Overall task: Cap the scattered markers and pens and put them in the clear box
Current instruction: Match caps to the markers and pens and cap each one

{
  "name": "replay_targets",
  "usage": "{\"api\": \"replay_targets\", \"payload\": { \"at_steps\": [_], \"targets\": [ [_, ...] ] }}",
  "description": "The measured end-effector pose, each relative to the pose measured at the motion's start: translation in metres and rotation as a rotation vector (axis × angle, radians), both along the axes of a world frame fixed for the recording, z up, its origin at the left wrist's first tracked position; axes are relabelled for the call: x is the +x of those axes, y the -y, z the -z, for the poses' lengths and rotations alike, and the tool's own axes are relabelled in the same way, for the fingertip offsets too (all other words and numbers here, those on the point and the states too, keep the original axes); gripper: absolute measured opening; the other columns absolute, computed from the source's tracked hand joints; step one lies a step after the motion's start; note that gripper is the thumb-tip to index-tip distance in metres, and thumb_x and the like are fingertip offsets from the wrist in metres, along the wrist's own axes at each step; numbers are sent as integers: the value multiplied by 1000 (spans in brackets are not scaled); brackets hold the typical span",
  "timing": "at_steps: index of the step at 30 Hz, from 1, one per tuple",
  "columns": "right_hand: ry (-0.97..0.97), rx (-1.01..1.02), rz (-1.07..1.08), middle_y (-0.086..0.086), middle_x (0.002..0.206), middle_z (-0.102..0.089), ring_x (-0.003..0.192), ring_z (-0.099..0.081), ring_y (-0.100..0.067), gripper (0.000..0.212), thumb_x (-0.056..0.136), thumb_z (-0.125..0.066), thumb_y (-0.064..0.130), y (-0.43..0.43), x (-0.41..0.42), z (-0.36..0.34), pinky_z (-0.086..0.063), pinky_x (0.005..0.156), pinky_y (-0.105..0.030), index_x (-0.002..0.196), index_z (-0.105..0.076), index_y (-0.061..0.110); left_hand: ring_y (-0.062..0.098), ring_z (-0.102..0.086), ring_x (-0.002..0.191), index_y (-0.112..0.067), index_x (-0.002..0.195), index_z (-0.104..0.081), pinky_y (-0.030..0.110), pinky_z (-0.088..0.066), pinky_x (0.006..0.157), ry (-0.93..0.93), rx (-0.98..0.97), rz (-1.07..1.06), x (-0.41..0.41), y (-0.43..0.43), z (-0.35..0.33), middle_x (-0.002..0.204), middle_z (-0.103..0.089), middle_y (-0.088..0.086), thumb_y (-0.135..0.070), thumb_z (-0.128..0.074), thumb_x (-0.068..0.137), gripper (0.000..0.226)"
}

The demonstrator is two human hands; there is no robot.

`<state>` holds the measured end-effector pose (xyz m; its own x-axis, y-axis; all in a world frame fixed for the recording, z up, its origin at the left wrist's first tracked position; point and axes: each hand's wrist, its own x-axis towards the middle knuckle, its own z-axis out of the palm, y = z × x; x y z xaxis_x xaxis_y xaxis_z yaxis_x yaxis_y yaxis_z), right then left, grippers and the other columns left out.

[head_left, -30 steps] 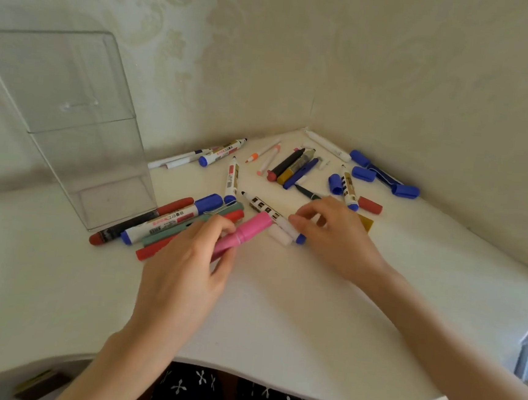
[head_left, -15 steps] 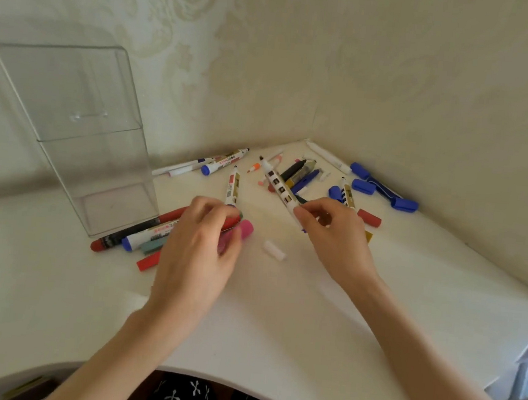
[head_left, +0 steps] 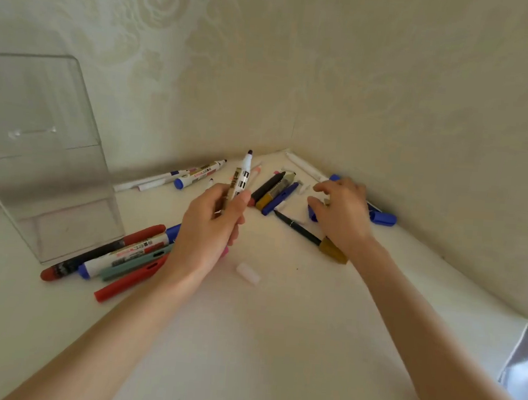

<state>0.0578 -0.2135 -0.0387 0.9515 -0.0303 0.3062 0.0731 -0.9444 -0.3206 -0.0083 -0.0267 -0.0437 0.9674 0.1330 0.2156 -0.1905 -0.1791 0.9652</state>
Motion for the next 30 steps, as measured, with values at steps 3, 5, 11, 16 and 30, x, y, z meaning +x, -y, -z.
{"api": "replay_targets", "payload": {
  "at_steps": [3,5,11,16,30],
  "targets": [
    [-206,-304,35,-11,131,-44,122,-32,-31,39,94,-44,39,3,25,1,-31,100,-37,124,-55,15,4,-35,39,-17,75,-51,14,-31,37,7,58,13,-1,-3,1,54,-44,-3,-34,-49,92,23],
    [-238,-354,52,-12,131,-43,121,-32,-32,38,94,-44,39,2,31,3,-31,100,-38,119,-59,16,4,-34,39,-17,78,-52,13,-31,37,27,64,30,-2,-6,3,55,-44,-3,-35,-50,91,22],
    [29,-66,12,-4,112,-59,103,-49,-21,22,92,-54,25,-1,19,3,-40,83,-28,111,-61,20,5,-37,42,-23,89,-62,12,-31,38,63,107,46,0,-9,5,53,-43,-10,-34,-60,86,11],
    [-28,1216,-117,-2,88,-69,77,-65,-10,7,89,-61,16,-15,-19,-20,-51,68,-20,94,-64,13,-10,-56,70,-27,98,-63,4,-40,56,100,228,47,-1,-8,4,75,-60,-19,-37,-64,81,20],
    [94,1299,-348,-2,83,-68,74,-64,-9,9,88,-59,6,-31,-45,-18,-49,67,-19,88,-64,14,-1,-47,54,-26,82,-64,7,-36,53,157,302,106,-9,-4,3,56,-51,-15,-34,-62,84,8]
  ]
}}
